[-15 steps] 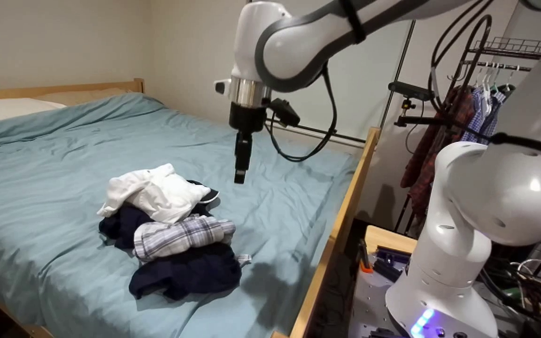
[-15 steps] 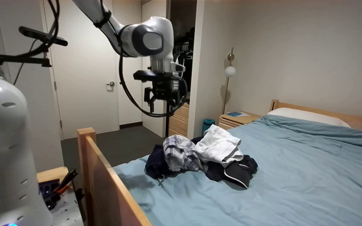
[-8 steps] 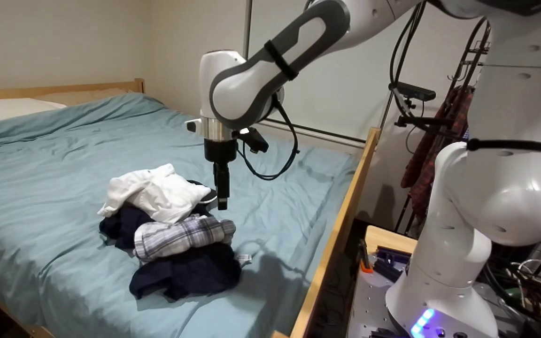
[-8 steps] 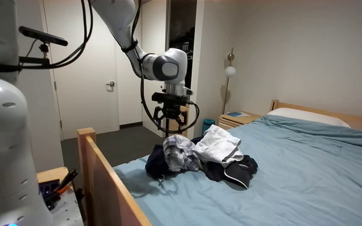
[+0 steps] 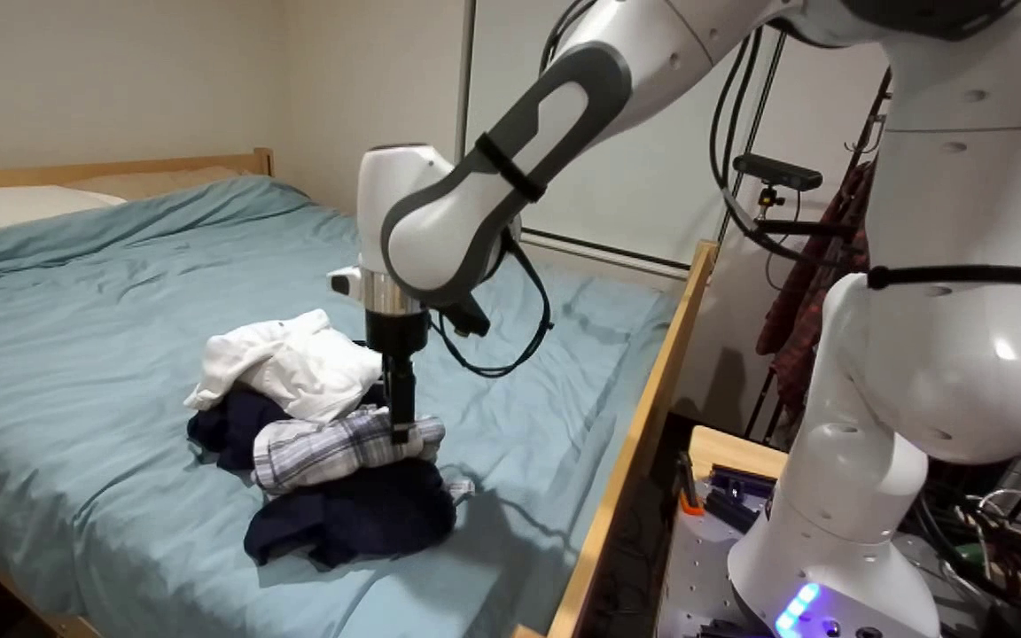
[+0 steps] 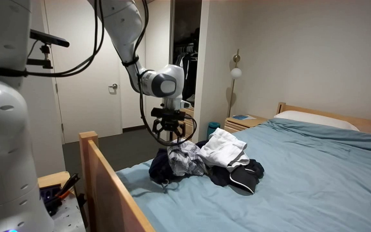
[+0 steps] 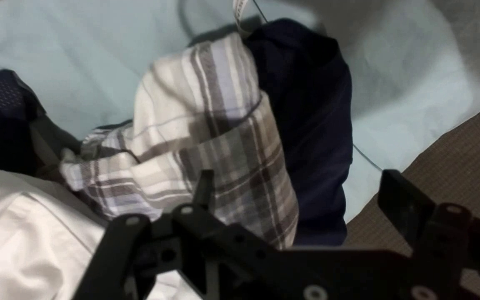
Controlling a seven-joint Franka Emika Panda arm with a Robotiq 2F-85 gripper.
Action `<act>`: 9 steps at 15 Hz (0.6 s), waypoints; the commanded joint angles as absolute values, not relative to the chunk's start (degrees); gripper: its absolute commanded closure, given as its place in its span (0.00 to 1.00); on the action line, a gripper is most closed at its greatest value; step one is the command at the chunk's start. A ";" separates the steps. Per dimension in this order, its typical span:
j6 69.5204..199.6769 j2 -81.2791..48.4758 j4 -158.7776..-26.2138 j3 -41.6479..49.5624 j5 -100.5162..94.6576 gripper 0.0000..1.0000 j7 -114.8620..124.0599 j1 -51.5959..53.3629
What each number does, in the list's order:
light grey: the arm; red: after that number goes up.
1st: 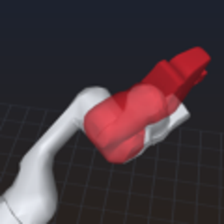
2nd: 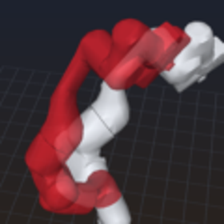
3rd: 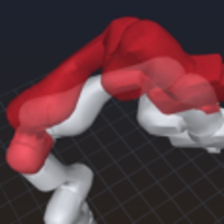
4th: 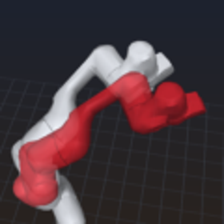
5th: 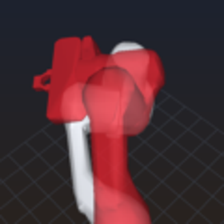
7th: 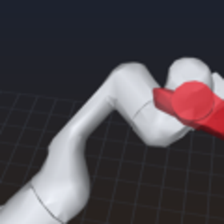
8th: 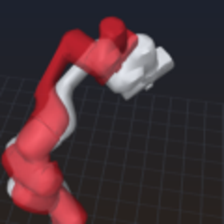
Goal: Move the pajama pants slightly to the right, unfold them, then put them back
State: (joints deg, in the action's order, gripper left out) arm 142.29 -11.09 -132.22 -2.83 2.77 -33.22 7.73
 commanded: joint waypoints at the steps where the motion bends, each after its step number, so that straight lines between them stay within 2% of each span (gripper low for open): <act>1: 150.28 -19.06 -131.20 -7.31 4.00 0.00 -32.67 6.05; 4: 156.08 -25.24 -130.30 -7.66 -1.10 0.00 -27.95 7.30; 9: 156.67 -33.36 -125.03 1.48 -16.49 0.00 -7.83 16.44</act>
State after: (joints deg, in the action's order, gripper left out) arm 156.15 -29.20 -128.65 -2.59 -10.55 -16.52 12.18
